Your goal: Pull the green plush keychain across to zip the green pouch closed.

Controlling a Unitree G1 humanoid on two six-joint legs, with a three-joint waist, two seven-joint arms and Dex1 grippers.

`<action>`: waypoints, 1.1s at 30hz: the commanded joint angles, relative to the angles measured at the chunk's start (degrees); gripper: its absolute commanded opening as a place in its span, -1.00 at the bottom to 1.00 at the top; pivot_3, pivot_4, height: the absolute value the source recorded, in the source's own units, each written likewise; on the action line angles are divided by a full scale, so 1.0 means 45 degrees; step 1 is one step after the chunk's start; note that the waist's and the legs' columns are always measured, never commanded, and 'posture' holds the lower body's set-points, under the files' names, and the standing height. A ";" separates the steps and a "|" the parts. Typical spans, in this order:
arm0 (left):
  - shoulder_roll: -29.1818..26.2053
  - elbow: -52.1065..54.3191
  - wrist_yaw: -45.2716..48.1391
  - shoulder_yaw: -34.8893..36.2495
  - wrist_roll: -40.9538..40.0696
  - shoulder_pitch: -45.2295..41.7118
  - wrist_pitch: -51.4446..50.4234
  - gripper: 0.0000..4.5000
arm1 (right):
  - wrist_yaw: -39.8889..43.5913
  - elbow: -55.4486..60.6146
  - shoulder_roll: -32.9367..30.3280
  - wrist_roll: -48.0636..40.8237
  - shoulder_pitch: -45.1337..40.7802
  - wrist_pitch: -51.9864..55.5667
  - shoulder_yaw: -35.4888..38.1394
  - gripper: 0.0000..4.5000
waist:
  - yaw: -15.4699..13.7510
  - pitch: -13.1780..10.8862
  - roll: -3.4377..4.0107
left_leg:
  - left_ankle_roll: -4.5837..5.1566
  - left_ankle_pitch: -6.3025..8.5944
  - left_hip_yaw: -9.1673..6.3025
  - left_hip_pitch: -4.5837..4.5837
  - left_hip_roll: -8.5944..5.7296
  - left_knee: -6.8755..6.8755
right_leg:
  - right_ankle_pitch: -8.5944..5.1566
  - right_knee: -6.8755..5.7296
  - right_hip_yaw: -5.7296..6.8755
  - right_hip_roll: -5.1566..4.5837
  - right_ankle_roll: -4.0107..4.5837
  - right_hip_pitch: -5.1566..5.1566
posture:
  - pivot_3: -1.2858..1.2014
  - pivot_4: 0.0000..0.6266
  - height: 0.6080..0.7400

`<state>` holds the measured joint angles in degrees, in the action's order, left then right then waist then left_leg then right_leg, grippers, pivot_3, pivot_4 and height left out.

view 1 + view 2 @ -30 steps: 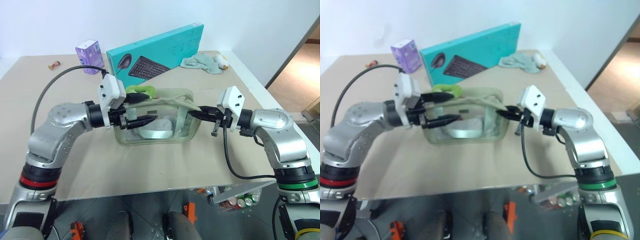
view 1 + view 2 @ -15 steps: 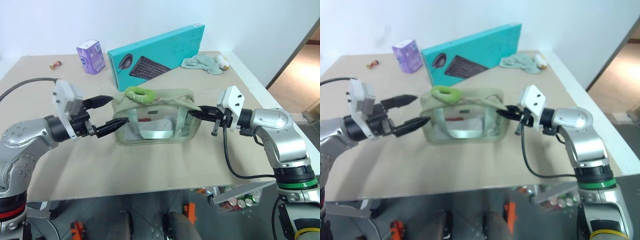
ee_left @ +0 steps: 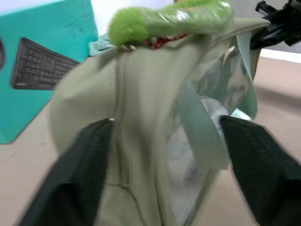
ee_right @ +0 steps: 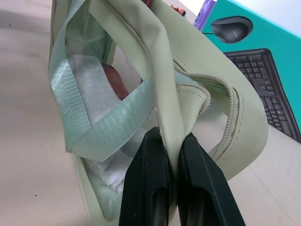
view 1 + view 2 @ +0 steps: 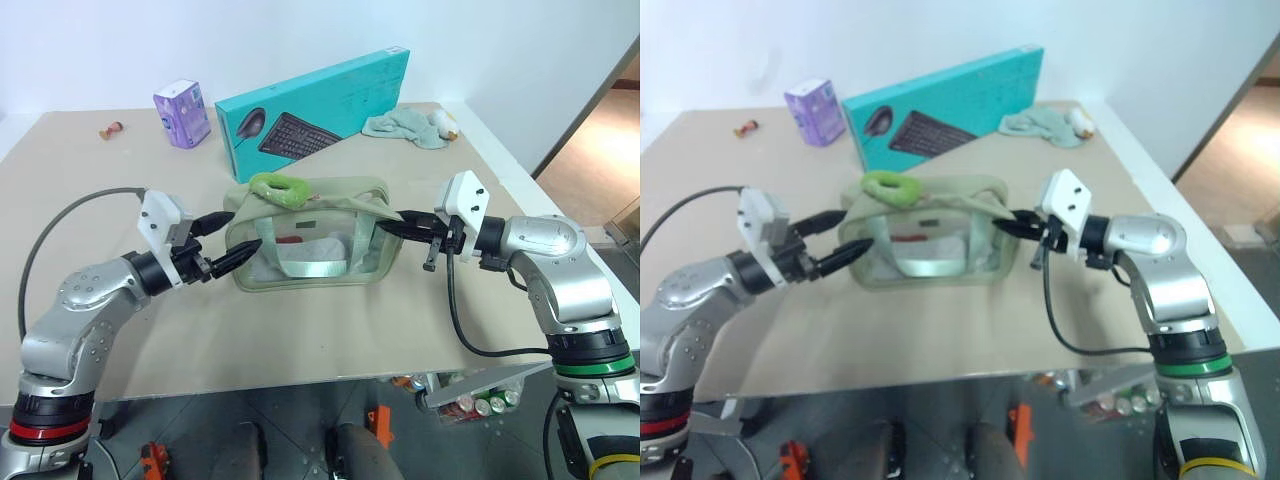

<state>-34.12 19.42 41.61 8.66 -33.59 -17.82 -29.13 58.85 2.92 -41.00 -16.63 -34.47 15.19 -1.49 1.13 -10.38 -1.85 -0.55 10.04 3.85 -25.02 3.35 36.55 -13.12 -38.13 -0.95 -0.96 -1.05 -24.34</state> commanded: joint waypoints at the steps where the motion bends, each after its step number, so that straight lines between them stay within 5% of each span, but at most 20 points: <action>1: 0.0085 0.0035 0.0106 -0.0041 0.0197 -0.0415 0.0586 0.01 | -0.0039 0.0417 -0.0160 -0.0114 -0.0228 0.0019 0.0314 -1.00 | 0.0000 0.0000 0.0000 | 0.0000 0.0000 -0.0001 0.0000 0.0001 0.0000 | 0.0000 0.0000 0.0001 0.0001 0.0000 0.0000 | 0.03 -0.52 1.00; 5: 0.0146 0.0063 0.0131 -0.0085 0.0178 -0.0419 0.0559 -0.56 | 0.0161 0.0505 -0.0194 -0.0429 -0.0207 0.0479 0.0335 -1.00 | 0.0001 0.0000 0.0000 | 0.0000 0.0000 -0.0002 0.0000 0.0001 -0.0001 | -0.0001 0.0000 0.0002 0.0000 0.0000 0.0000 | 0.03 -0.52 1.00; 8: 0.0174 0.0137 0.0127 -0.0080 0.0179 -0.0366 0.0517 -1.00 | 0.0236 0.0668 -0.0200 -0.0952 -0.0261 0.1305 0.0495 -0.52 | 0.0001 0.0000 0.0000 | 0.0000 0.0000 -0.0003 -0.0001 -0.0001 -0.0001 | -0.0001 0.0000 0.0002 -0.0002 -0.0001 0.0000 | 0.03 -0.52 1.00; 18: 0.0019 0.0099 0.0256 -0.0079 0.0299 -0.0258 0.0510 -1.00 | 0.0885 0.0059 -0.2049 -0.0707 -0.1711 0.1355 0.0961 0.99 | 0.0000 -0.0002 0.0004 | 0.0000 0.0000 0.0005 -0.0002 -0.0009 0.0002 | 0.0001 0.0001 -0.0006 -0.0012 -0.0006 -0.0005 | 0.03 -0.52 1.00; 22: -0.0060 -0.0062 0.0368 -0.0047 0.0361 -0.0318 0.0561 -1.00 | 0.0698 0.0894 -0.1848 -0.1496 -0.3134 0.2481 0.0929 0.99 | 0.0009 -0.0001 0.0003 | 0.0000 0.0000 0.0002 0.0003 0.0004 -0.0003 | 0.0000 0.0000 -0.0001 0.0001 -0.0001 -0.0007 | 0.03 -0.52 1.00; 28: -0.0011 -0.0304 0.0391 -0.0108 0.0499 -0.0531 0.0635 -1.00 | -0.0939 0.3586 0.0927 -0.2442 -0.3288 0.3726 -0.0426 0.99 | 0.0007 0.0001 0.0000 | -0.0001 0.0001 -0.0017 0.0005 0.0043 -0.0011 | 0.0000 -0.0008 0.0014 0.0032 0.0026 -0.0008 | 0.03 -0.52 1.00; 33: 0.0266 -0.0313 0.0160 -0.0181 0.0436 -0.0710 0.0501 -1.00 | -0.1651 0.2928 0.2230 -0.0846 -0.3133 0.2711 -0.1977 0.99 | -0.0020 0.0005 -0.0007 | -0.0001 0.0000 -0.0007 -0.0016 0.0030 0.0004 | 0.0002 -0.0005 0.0019 0.0000 0.0011 -0.0010 | 0.03 -0.52 1.00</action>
<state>-32.87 17.20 42.79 7.87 -31.53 -20.17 -27.35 52.67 17.04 -31.04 -23.62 -47.71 30.38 -9.71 1.04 -10.35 -1.88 -0.55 10.04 3.84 -25.09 3.40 36.59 -13.09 -38.16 -0.91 -1.01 -1.05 -24.39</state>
